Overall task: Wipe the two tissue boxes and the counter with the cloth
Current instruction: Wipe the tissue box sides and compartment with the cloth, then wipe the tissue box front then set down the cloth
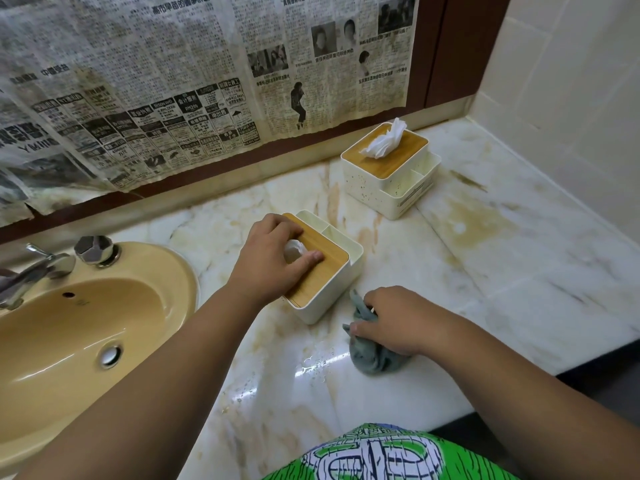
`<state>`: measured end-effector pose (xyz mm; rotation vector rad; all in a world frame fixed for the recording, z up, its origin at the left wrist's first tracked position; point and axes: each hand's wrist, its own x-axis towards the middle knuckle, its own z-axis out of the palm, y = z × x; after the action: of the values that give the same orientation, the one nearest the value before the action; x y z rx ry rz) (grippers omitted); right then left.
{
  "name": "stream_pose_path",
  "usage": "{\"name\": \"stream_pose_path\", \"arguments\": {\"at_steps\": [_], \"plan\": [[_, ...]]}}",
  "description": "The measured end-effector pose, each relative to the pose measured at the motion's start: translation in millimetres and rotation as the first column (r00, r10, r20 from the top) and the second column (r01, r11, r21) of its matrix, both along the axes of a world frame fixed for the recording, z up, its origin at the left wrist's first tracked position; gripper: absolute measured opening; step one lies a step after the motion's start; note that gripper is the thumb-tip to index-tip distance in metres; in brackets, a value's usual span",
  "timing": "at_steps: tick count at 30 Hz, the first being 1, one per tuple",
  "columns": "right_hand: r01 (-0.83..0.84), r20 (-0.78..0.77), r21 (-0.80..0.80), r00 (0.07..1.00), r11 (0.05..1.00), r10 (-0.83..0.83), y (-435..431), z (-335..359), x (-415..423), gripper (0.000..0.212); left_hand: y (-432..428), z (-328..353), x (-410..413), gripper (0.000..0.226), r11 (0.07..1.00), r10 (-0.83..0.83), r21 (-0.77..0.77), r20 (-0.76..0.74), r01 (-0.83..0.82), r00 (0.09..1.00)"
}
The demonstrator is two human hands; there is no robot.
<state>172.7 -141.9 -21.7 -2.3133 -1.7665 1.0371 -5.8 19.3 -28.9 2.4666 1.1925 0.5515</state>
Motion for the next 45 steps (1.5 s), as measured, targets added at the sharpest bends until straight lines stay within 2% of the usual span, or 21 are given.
{"name": "stream_pose_path", "arguments": {"at_steps": [3, 4, 5, 6, 7, 8, 9, 12, 14, 16, 18, 19, 21, 24, 27, 30, 33, 36, 40, 42, 45], "plan": [[0.078, 0.028, 0.119, 0.996, 0.99, -0.082, -1, 13, -2, 0.033, 0, 4, 1, 0.057, 0.998, -0.005, -0.069, 0.025, 0.006, 1.0], [0.137, -0.036, 0.169, 0.991, 0.976, -0.133, 0, 15, -3, 0.031, 1, 6, 0, 0.053, 0.996, -0.007, -0.088, 0.056, 0.012, 0.998], [0.225, -0.163, 0.201, 0.967, 0.953, -0.194, 2, 16, -4, 0.027, 3, 7, -2, 0.049, 0.995, -0.005, -0.098, 0.102, 0.015, 0.995], [0.34, -0.344, 0.181, 0.901, 0.923, -0.264, 4, 17, -7, 0.021, 5, 8, -4, 0.044, 0.995, 0.006, -0.101, 0.159, 0.01, 0.987], [0.444, -0.525, 0.109, 0.785, 0.889, -0.328, 6, 17, -11, 0.017, 7, 10, -8, 0.039, 0.995, 0.031, -0.1, 0.227, -0.009, 0.973], [0.521, -0.654, 0.026, 0.654, 0.853, -0.38, 7, 15, -15, 0.016, 9, 12, -11, 0.032, 0.995, 0.072, -0.093, 0.299, -0.046, 0.952], [0.574, -0.721, -0.039, 0.551, 0.818, -0.421, 9, 13, -20, 0.018, 11, 13, -16, 0.027, 0.991, 0.125, -0.085, 0.362, -0.101, 0.924], [0.668, -0.79, -0.13, 0.376, 0.732, -0.484, 14, 4, -35, 0.029, 20, 14, -27, 0.023, 0.941, 0.336, -0.185, 0.424, -0.283, 0.841], [0.706, -0.807, -0.157, 0.311, 0.691, -0.502, 18, -6, -42, 0.035, 30, 9, -32, 0.022, 0.884, 0.442, -0.332, 0.362, -0.33, 0.821], [0.733, -0.808, -0.164, 0.285, 0.66, -0.516, 23, -17, -48, 0.049, 38, 3, -35, 0.021, 0.832, 0.481, -0.442, 0.275, -0.335, 0.832], [0.759, -0.798, -0.152, 0.283, 0.633, -0.532, 28, -25, -53, 0.067, 43, -2, -37, 0.022, 0.79, 0.473, -0.539, 0.23, -0.293, 0.851], [0.768, -0.795, -0.143, 0.286, 0.624, -0.535, 31, -27, -54, 0.067, 45, -5, -38, 0.026, 0.773, 0.462, -0.578, 0.228, -0.263, 0.857], [0.773, -0.797, -0.132, 0.29, 0.62, -0.53, 35, -28, -57, 0.057, 46, -7, -41, 0.035, 0.759, 0.445, -0.611, 0.234, -0.226, 0.864], [0.754, -0.768, -0.047, 0.393, 0.656, -0.506, 44, -28, -50, 0.049, 47, -4, -47, 0.037, 0.737, 0.466, -0.641, 0.251, -0.215, 0.848], [0.728, -0.777, 0.027, 0.447, 0.685, -0.444, 60, -18, -36, 0.037, 44, 7, -53, 0.026, 0.676, 0.537, -0.716, 0.317, -0.175, 0.782], [0.698, -0.722, 0.119, 0.549, 0.706, -0.421, 82, 0, -22, 0.026, 32, 18, -56, 0.019, 0.63, 0.589, -0.767, 0.372, -0.12, 0.718], [0.656, -0.689, 0.152, 0.606, 0.739, -0.396, 106, 10, -9, 0.03, 20, 18, -57, 0.016, 0.555, 0.684, -0.826, 0.383, -0.102, 0.621], [0.605, -0.677, 0.15, 0.639, 0.782, -0.365, 128, 10, -2, 0.032, 7, 11, -54, 0.013, 0.481, 0.777, -0.872, 0.377, -0.09, 0.503], [0.553, -0.683, 0.125, 0.65, 0.824, -0.333, 149, 4, 3, 0.032, -9, 3, -48, 0.003, 0.461, 0.838, -0.882, 0.397, -0.099, 0.374], [0.536, -0.692, 0.112, 0.646, 0.837, -0.321, 157, -1, 5, 0.031, -16, -3, -47, 0.006, 0.451, 0.853, -0.886, 0.391, -0.111, 0.346], [0.489, -0.687, 0.1, 0.664, 0.866, -0.296, 167, -8, 8, 0.033, -24, -10, -46, 0.022, 0.441, 0.864, -0.891, 0.388, -0.111, 0.32]]}}
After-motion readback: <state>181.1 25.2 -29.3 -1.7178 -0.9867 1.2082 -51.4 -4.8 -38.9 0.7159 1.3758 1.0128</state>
